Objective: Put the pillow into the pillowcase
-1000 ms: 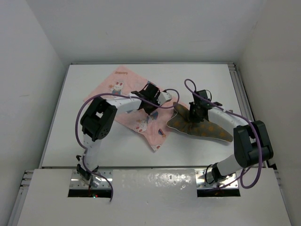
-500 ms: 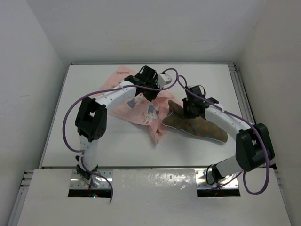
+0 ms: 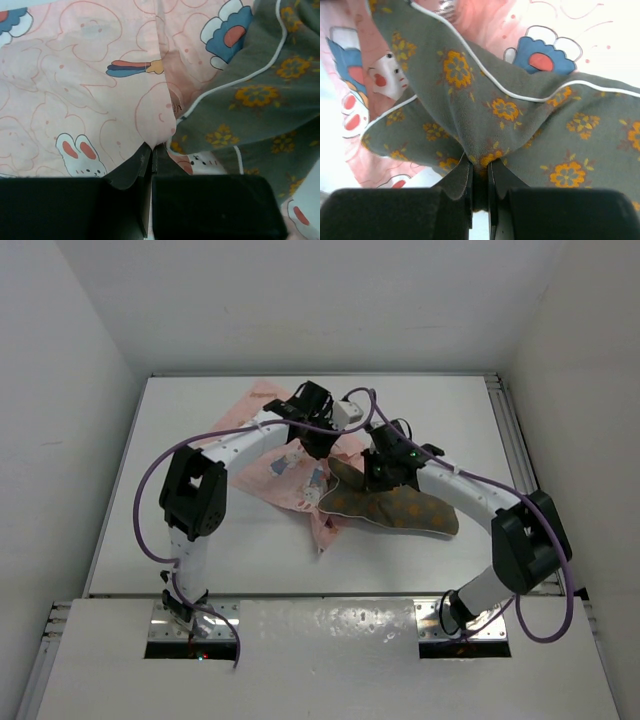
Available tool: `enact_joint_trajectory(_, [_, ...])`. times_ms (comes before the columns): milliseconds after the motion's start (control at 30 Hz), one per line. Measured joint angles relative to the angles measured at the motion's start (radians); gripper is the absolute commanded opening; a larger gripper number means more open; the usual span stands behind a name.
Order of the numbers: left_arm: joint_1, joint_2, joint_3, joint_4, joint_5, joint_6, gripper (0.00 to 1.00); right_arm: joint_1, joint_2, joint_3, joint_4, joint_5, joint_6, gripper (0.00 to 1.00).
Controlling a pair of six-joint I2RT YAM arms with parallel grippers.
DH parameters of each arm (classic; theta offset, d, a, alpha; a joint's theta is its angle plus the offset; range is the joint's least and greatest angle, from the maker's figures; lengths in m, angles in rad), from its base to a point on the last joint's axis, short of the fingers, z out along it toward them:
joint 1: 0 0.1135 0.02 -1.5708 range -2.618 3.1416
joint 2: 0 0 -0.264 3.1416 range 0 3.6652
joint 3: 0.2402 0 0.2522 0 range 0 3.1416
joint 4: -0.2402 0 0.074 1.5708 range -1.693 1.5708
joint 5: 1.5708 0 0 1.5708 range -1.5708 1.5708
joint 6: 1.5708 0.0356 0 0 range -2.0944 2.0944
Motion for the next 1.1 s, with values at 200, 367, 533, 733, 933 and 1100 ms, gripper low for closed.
enact_joint_trajectory(200, [0.003, 0.0, 0.0, -0.026, 0.071, -0.003, 0.0, -0.05, 0.12, 0.068, 0.048, -0.124, 0.025, 0.0])
enact_joint_trajectory(367, [0.001, -0.001, -0.002, -0.055, 0.14, 0.036, 0.0, -0.09, 0.19, 0.101, 0.121, -0.21, 0.089, 0.0])
enact_joint_trajectory(533, [0.001, -0.018, -0.031, -0.095, 0.15, 0.093, 0.0, -0.18, 0.156, 0.056, 0.251, -0.272, 0.221, 0.0])
enact_joint_trajectory(733, [0.001, -0.021, -0.019, -0.105, 0.13, 0.141, 0.0, -0.226, 0.093, 0.031, 0.282, -0.272, 0.286, 0.0])
enact_joint_trajectory(933, [0.0, -0.021, 0.098, -0.196, 0.169, 0.201, 0.0, -0.222, 0.053, 0.013, 0.309, -0.209, 0.314, 0.0])
enact_joint_trajectory(1100, [0.0, -0.021, 0.127, -0.276, 0.226, 0.3, 0.0, -0.22, 0.056, 0.013, 0.333, -0.155, 0.367, 0.0])
